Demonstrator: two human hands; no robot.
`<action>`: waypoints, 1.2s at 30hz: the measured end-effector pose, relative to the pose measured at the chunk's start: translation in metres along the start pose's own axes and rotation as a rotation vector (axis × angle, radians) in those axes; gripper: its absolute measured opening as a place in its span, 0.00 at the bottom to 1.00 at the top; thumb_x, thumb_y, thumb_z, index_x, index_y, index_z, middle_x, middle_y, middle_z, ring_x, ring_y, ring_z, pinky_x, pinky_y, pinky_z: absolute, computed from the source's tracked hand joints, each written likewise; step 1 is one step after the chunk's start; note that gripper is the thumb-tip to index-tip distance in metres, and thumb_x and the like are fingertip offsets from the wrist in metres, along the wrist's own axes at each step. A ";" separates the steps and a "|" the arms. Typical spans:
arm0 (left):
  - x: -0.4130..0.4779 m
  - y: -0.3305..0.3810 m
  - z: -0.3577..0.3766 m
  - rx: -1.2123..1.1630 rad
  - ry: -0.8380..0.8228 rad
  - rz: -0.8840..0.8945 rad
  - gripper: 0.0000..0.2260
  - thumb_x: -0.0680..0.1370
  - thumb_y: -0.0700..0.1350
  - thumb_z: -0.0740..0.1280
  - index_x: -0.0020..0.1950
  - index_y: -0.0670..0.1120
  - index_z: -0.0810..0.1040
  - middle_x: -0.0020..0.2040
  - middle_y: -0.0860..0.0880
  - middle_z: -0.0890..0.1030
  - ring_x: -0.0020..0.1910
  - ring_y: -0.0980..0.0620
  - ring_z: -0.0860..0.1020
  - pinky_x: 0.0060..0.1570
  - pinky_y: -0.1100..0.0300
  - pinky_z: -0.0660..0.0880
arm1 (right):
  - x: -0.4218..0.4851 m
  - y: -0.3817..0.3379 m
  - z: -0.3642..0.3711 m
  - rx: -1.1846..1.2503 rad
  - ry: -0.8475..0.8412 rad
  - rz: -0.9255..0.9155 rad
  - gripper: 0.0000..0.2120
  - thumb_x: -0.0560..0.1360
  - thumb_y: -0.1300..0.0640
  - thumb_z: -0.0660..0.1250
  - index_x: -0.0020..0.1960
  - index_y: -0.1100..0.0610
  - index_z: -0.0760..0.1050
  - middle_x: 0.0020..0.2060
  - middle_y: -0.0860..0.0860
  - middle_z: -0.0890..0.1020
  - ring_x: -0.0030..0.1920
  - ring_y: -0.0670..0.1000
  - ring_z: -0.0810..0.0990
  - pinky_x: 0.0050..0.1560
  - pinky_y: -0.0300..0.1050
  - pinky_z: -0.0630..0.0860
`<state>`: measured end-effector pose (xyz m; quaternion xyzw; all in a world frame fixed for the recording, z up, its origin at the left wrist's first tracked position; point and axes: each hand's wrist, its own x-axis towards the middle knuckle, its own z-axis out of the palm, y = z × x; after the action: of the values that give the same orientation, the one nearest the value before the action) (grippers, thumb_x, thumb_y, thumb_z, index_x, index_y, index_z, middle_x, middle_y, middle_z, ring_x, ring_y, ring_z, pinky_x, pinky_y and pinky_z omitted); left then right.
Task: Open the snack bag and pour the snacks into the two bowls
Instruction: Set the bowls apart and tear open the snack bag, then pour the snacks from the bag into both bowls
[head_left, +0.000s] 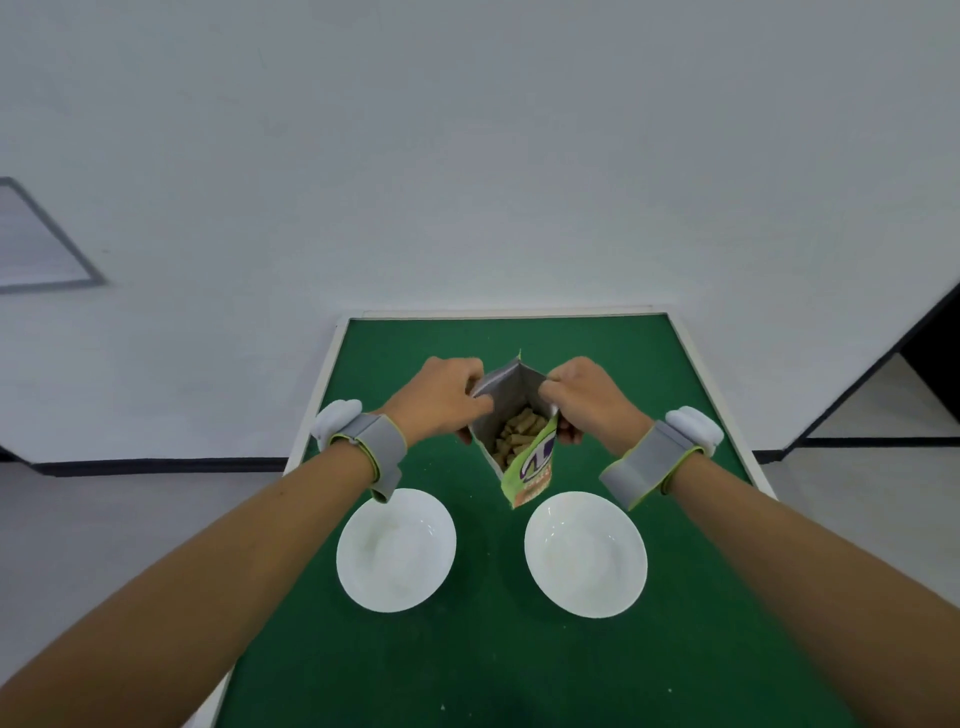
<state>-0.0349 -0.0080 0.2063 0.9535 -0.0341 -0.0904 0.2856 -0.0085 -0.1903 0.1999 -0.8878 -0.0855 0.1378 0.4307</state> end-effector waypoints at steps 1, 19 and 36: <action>0.003 0.000 0.000 -0.015 -0.021 -0.003 0.08 0.77 0.44 0.64 0.40 0.43 0.71 0.39 0.46 0.81 0.29 0.53 0.83 0.30 0.58 0.76 | 0.000 0.004 -0.003 -0.026 0.013 -0.010 0.10 0.71 0.66 0.60 0.32 0.66 0.73 0.22 0.59 0.74 0.16 0.52 0.70 0.18 0.36 0.67; 0.018 0.020 -0.046 -0.141 0.033 0.253 0.19 0.76 0.39 0.66 0.32 0.48 0.59 0.28 0.51 0.61 0.26 0.56 0.64 0.31 0.66 0.69 | 0.009 0.091 0.056 1.275 -0.182 0.612 0.28 0.71 0.33 0.59 0.55 0.56 0.72 0.53 0.60 0.76 0.52 0.61 0.77 0.51 0.56 0.73; -0.007 0.009 -0.047 -0.277 -0.084 0.388 0.19 0.75 0.45 0.70 0.32 0.48 0.61 0.30 0.48 0.62 0.30 0.54 0.61 0.33 0.65 0.62 | 0.000 0.072 0.070 1.471 -0.274 0.680 0.48 0.58 0.20 0.60 0.60 0.57 0.80 0.57 0.62 0.83 0.58 0.65 0.79 0.53 0.66 0.77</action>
<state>-0.0332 0.0104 0.2511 0.8762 -0.2156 -0.0774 0.4241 -0.0287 -0.1827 0.1020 -0.3313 0.2487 0.3889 0.8229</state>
